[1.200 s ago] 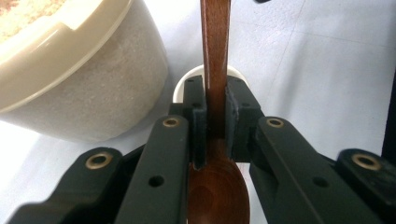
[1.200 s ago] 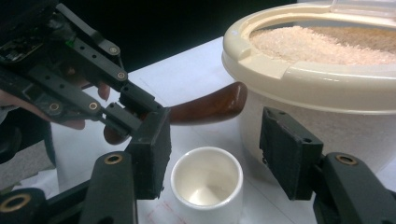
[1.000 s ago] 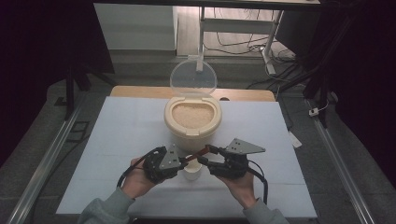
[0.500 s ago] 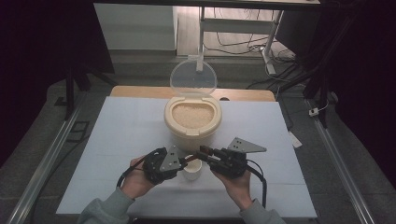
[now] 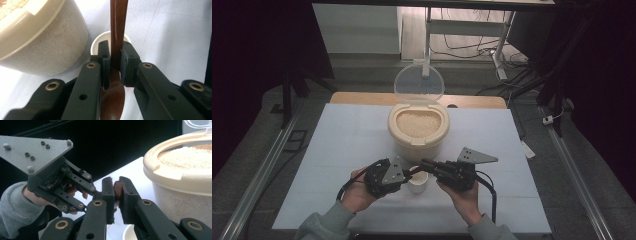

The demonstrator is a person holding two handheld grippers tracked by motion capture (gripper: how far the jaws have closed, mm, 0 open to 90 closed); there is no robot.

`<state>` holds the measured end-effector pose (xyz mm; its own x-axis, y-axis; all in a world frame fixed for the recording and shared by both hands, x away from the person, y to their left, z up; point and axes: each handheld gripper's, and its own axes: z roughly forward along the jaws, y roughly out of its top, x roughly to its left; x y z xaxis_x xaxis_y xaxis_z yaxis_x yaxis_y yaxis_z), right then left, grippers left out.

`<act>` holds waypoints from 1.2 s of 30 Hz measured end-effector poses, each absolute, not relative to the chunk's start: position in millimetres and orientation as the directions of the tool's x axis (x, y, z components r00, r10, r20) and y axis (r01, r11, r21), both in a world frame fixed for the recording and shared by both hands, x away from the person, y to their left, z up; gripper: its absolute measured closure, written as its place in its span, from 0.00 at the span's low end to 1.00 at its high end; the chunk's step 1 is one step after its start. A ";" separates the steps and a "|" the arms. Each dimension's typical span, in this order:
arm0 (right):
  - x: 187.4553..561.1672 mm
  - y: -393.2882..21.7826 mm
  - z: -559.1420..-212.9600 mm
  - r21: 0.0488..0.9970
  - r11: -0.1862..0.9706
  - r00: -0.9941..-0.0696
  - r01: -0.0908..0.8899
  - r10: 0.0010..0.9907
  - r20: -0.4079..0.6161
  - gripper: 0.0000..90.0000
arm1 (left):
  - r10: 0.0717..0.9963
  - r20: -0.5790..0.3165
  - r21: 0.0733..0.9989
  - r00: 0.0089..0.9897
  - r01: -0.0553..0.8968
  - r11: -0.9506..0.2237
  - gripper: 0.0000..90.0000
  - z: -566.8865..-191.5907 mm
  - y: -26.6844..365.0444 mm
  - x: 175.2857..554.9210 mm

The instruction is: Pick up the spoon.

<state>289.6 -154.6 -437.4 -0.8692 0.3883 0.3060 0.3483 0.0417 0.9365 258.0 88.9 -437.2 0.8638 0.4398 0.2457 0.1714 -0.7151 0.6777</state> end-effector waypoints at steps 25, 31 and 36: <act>290.4 -189.8 -414.9 0.965 -0.044 -0.856 0.260 0.452 0.251 0.93 | 0.679 0.021 0.795 0.734 0.400 -0.457 0.38 -466.9 170.1 253.5; 289.9 -196.1 -409.4 0.968 -0.051 -0.862 0.245 0.445 0.242 0.93 | 0.723 -0.013 0.800 0.691 0.441 -0.408 0.37 -486.2 193.5 249.6; 289.8 -204.3 -402.3 0.970 -0.068 -0.862 0.231 0.449 0.237 0.93 | 0.743 -0.036 0.792 0.669 0.472 -0.387 0.36 -497.6 208.1 247.5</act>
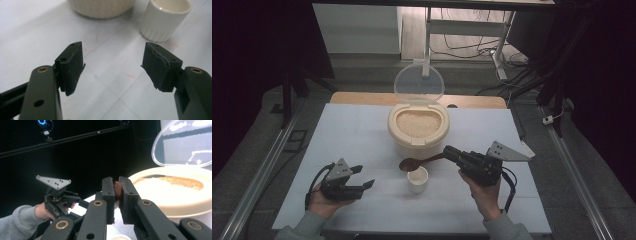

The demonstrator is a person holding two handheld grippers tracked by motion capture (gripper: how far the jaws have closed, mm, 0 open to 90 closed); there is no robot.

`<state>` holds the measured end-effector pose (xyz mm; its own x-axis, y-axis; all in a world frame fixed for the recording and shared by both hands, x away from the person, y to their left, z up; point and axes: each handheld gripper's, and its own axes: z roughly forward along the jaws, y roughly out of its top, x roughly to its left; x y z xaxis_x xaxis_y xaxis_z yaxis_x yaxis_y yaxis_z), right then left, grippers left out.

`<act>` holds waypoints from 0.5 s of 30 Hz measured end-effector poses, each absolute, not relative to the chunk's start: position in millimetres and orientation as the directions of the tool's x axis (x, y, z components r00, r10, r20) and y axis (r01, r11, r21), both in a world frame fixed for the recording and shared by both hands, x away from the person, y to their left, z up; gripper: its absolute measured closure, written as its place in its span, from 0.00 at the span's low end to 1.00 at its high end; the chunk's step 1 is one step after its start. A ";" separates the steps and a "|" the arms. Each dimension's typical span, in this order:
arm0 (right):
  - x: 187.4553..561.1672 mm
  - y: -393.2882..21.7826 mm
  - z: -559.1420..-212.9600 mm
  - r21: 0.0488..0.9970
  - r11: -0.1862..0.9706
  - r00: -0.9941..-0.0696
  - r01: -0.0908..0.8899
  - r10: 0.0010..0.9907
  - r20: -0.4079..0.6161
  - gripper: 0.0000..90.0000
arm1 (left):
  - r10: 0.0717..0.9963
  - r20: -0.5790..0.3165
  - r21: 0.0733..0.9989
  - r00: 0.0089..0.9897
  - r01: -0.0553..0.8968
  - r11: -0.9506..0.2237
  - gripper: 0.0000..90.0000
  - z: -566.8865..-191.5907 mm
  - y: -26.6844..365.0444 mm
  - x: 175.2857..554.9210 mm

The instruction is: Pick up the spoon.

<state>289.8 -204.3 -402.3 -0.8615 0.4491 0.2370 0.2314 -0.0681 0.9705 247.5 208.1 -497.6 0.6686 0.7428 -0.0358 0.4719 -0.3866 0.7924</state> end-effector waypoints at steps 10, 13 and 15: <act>288.4 -222.2 -390.2 0.973 -0.110 -0.851 0.202 0.472 0.230 0.93 | 0.754 -0.050 0.785 0.656 0.492 -0.377 0.35 -507.1 219.0 244.3; 288.1 -226.5 -387.0 0.973 -0.123 -0.848 0.194 0.479 0.229 0.93 | 0.751 -0.049 0.780 0.659 0.495 -0.384 0.35 -508.2 217.5 245.1; 287.9 -229.6 -385.0 0.974 -0.130 -0.845 0.188 0.484 0.228 0.93 | 0.750 -0.047 0.776 0.660 0.497 -0.389 0.34 -509.2 217.1 245.9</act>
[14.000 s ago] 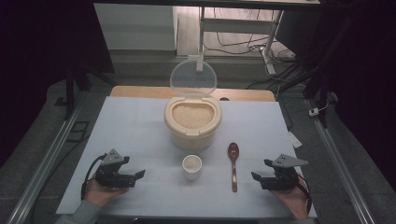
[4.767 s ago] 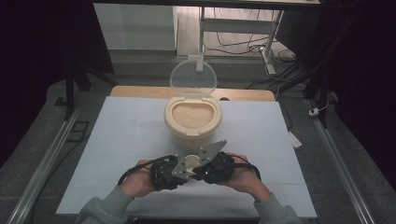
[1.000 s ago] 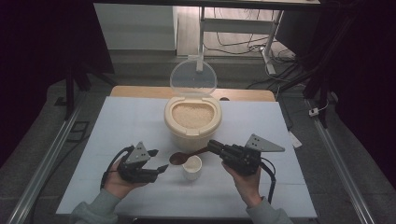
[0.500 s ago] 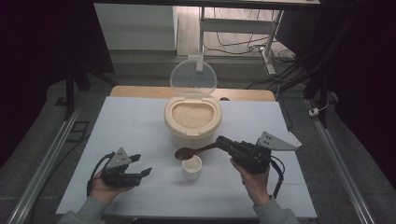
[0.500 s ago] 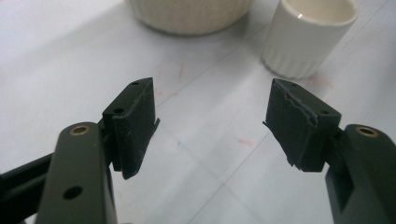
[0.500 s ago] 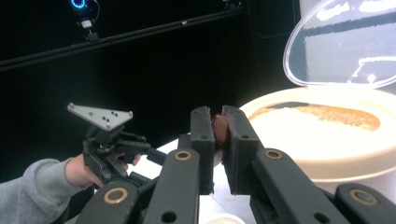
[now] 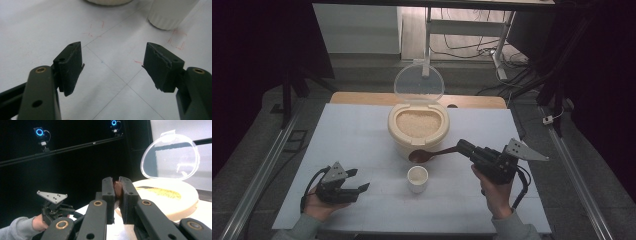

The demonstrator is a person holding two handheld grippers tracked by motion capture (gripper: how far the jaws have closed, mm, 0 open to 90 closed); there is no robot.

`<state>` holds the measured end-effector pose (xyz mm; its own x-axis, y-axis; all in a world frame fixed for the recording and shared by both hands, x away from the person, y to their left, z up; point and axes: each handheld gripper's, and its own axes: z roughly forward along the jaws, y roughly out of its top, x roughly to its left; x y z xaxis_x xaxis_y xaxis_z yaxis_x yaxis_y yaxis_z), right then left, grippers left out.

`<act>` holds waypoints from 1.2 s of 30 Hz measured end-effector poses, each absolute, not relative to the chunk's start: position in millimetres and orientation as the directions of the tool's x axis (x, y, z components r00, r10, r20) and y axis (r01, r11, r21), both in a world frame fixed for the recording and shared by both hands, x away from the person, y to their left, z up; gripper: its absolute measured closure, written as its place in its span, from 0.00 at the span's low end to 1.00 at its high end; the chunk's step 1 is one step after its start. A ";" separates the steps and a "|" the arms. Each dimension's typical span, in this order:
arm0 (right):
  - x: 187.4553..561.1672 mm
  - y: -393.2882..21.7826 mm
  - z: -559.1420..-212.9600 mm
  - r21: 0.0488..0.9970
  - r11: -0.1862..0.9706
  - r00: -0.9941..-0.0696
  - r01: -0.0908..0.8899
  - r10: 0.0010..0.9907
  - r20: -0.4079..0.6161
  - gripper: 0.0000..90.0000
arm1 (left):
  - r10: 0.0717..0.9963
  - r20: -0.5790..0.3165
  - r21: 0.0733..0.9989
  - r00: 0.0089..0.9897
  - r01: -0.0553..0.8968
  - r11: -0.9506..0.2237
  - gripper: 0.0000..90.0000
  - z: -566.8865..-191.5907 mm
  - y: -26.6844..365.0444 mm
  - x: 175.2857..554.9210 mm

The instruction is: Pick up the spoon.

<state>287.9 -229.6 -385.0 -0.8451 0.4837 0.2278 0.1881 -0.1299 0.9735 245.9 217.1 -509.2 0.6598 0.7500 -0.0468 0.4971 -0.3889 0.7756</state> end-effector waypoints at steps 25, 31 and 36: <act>299.3 -241.7 -359.8 0.969 -0.208 -0.830 0.134 0.510 0.224 0.93 | 0.757 -0.053 0.771 0.651 0.509 -0.384 0.34 -511.7 220.9 240.4; 310.3 -242.3 -358.9 0.968 -0.209 -0.808 0.140 0.540 0.234 0.93 | 0.753 -0.055 0.770 0.656 0.507 -0.386 0.33 -510.9 217.3 243.2; 318.6 -240.9 -357.5 0.969 -0.197 -0.795 0.146 0.560 0.234 0.93 | 0.753 -0.061 0.770 0.655 0.511 -0.382 0.32 -511.4 217.7 244.3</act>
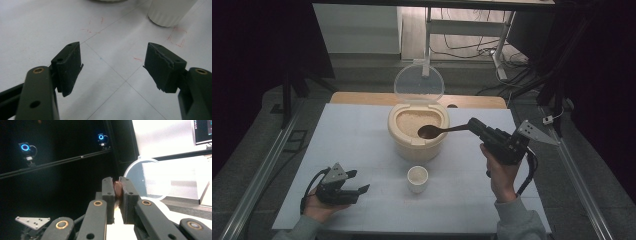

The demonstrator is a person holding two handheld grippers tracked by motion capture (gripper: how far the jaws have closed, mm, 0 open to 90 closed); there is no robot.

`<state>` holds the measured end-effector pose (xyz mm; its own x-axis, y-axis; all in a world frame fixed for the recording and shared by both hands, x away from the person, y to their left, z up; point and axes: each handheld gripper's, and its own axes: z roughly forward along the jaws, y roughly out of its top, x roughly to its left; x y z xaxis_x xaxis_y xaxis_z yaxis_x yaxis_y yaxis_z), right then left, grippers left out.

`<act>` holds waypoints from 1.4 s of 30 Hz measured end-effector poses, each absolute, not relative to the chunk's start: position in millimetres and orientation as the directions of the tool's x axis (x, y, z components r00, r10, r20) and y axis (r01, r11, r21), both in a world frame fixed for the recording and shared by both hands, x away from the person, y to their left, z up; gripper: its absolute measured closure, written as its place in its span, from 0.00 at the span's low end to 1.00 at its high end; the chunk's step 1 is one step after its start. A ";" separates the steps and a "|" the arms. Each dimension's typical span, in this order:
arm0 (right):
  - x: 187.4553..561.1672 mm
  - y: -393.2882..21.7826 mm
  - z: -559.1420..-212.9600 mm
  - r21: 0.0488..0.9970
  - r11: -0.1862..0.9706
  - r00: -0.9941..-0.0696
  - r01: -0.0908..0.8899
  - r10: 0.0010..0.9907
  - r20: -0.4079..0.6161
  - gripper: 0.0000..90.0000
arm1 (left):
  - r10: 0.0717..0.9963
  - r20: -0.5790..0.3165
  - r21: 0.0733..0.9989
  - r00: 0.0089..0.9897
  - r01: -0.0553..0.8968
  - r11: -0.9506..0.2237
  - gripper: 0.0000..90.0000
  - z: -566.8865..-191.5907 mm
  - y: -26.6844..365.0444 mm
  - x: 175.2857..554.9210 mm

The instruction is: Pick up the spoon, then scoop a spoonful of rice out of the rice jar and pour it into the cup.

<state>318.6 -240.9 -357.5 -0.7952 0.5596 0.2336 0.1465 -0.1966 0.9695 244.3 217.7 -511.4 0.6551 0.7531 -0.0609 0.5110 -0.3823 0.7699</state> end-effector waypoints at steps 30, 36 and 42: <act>356.8 -231.1 -352.7 0.982 -0.101 -0.728 0.160 0.660 0.186 0.93 | 0.751 -0.054 0.768 0.658 0.508 -0.389 0.31 -510.3 215.0 243.7; 362.3 -224.0 -350.3 0.987 -0.057 -0.710 0.151 0.689 0.149 0.93 | 0.751 -0.055 0.764 0.658 0.512 -0.393 0.31 -511.1 215.1 244.1; 367.7 -213.2 -351.6 0.988 0.021 -0.679 0.155 0.728 0.091 0.93 | 0.752 -0.060 0.764 0.657 0.515 -0.389 0.31 -511.4 215.9 244.1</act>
